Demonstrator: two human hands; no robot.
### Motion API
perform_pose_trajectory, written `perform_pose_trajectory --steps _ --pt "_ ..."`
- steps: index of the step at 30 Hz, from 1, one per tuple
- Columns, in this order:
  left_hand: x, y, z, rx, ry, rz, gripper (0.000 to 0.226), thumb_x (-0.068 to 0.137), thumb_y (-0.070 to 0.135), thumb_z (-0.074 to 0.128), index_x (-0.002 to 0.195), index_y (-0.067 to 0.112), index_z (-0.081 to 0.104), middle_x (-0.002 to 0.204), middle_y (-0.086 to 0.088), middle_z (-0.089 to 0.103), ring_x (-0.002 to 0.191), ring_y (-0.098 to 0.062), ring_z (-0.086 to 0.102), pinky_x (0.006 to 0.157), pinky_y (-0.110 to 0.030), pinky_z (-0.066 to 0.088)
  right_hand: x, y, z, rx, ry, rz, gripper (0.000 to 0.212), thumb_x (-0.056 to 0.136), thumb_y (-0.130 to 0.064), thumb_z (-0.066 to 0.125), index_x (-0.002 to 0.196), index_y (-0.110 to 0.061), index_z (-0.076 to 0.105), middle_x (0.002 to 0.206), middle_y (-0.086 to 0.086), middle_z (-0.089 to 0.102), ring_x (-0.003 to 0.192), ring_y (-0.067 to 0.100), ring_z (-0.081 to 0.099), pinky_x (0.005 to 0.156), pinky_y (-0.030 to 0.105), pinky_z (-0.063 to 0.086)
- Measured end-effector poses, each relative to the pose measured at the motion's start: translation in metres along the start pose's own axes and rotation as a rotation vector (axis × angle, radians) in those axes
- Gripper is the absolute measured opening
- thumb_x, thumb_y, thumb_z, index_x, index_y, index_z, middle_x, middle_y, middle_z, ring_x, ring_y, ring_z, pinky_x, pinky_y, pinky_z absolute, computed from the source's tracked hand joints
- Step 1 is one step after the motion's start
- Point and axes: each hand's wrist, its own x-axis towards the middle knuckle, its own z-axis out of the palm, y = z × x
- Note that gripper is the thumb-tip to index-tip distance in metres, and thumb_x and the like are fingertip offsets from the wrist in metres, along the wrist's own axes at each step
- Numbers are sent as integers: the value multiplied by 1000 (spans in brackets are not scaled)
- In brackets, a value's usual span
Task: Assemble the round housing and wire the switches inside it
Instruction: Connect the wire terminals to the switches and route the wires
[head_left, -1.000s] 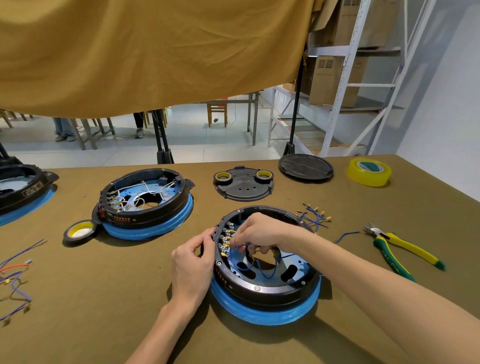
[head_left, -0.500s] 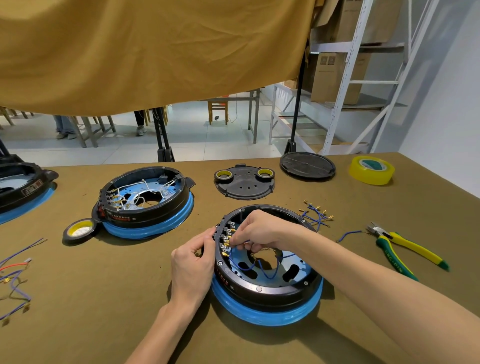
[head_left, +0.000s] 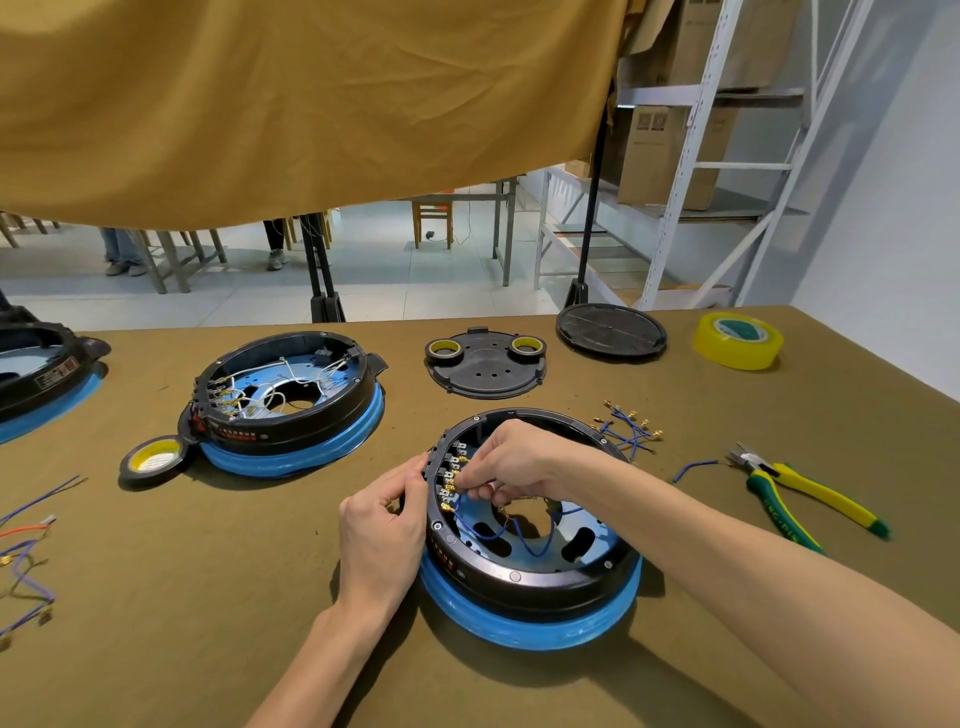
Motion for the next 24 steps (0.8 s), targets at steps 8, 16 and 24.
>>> perform_pose_trajectory --steps 8,16,24 --pt "-2 1 0 -14 -3 11 27 100 8 59 124 10 71 128 -1 71 118 -2 65 98 -23 56 3 3 6 37 19 -5 8 93 -7 73 95 0 76 68 3 69 55 7 62 53 16 52" --pt "1 -1 -1 -59 -20 15 27 99 12 59 121 16 73 121 6 74 113 10 64 92 -17 56 3 3 -4 44 -72 -8 17 93 -10 74 102 4 76 74 6 70 60 9 64 55 16 53" --pt "2 -2 -1 -75 -30 2 28 99 21 56 121 20 74 121 10 74 114 8 64 98 -22 55 0 8 -1 -179 0 -188 10 92 -11 75 96 -1 78 78 8 75 63 8 67 58 18 54"
